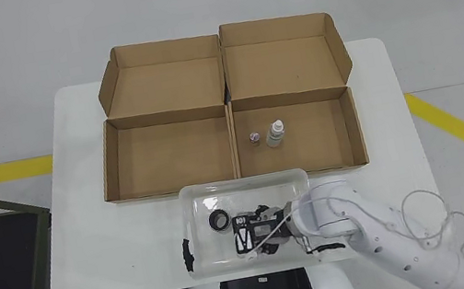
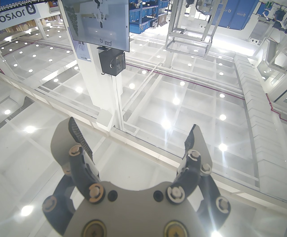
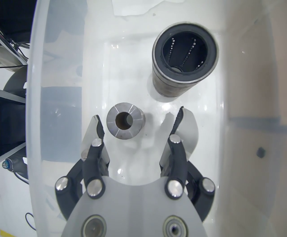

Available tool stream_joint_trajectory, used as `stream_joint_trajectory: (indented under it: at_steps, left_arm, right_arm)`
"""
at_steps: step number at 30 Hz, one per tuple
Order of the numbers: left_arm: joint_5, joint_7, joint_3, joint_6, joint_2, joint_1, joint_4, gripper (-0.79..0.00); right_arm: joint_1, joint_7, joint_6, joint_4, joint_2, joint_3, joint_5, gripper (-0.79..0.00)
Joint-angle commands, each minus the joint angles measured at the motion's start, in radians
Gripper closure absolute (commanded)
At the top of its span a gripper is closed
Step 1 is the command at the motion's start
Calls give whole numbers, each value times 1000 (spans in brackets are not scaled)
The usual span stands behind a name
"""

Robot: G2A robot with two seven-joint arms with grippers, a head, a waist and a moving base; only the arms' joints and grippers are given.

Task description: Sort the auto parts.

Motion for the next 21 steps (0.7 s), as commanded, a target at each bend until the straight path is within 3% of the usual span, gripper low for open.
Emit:
stream_joint_trajectory:
  at_steps: [1,6,11,21]
  left_arm:
    - [0,0,0,0,0,0,0,-785]
    - [0,0,0,0,0,0,0,-785]
    - [0,0,0,0,0,0,0,-785]
    - [0,0,0,0,0,0,0,-785]
  right_arm:
    - [7,-3,1,8,-3,-8,2,-388]
    - [21,-3,3,20,-7,-23,8,-249]
    - [23,-3,4,14,-6,-24,17,0]
    - [16,20,14,-67,7,8,31,0]
